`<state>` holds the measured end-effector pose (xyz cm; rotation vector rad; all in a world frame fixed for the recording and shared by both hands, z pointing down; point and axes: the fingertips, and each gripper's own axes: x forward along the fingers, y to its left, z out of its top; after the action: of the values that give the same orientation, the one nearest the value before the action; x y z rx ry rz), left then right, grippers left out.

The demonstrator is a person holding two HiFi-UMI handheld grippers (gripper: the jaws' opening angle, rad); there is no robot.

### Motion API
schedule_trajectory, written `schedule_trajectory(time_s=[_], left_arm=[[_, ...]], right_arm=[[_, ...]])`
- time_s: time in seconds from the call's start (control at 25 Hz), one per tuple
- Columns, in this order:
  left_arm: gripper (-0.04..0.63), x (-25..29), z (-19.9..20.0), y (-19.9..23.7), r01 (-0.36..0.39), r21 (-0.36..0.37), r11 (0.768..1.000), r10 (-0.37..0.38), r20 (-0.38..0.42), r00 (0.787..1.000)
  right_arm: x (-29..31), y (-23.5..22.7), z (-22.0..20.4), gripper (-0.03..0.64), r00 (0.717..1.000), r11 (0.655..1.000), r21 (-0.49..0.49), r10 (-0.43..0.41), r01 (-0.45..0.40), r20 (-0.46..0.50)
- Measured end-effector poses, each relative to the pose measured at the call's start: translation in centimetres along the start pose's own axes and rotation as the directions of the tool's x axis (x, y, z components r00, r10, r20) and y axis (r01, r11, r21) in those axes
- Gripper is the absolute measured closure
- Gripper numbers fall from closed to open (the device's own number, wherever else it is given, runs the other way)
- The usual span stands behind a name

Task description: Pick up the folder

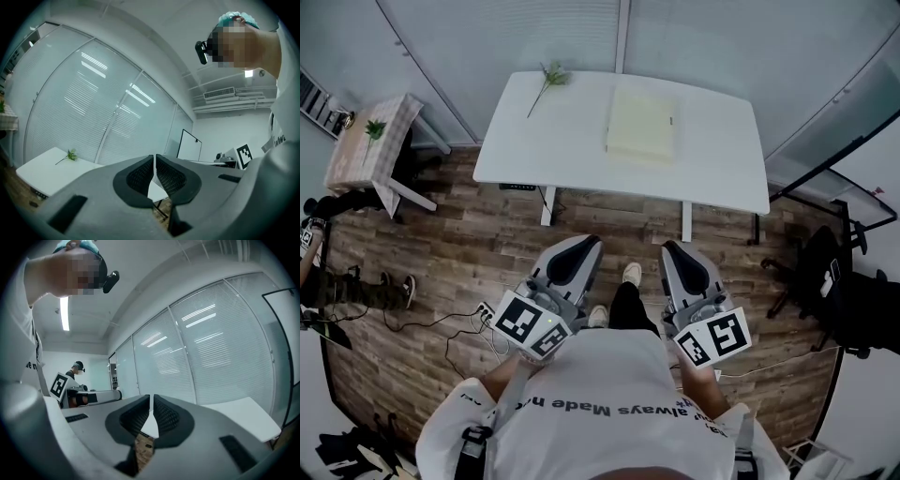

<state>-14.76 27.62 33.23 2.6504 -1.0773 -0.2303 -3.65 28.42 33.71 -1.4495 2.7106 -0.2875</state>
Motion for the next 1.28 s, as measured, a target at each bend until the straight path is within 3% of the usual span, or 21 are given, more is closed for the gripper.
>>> schedule_trajectory(time_s=[0.96, 1.28], left_arm=[[0.572, 23.3, 0.6, 5.7, -0.064, -0.002, 0.998, 0.064, -0.007, 0.998], [0.572, 27.0, 0.3, 5.9, -0.070, -0.003, 0.998, 0.070, -0.013, 0.997]], right_arm=[[9.9, -21.9, 4.2, 0.589, 0.998, 0.998, 0.022, 0.055, -0.055, -0.006], [11.1, -25.6, 4.9, 0.589, 0.998, 0.998, 0.017, 0.066, -0.066, -0.011]])
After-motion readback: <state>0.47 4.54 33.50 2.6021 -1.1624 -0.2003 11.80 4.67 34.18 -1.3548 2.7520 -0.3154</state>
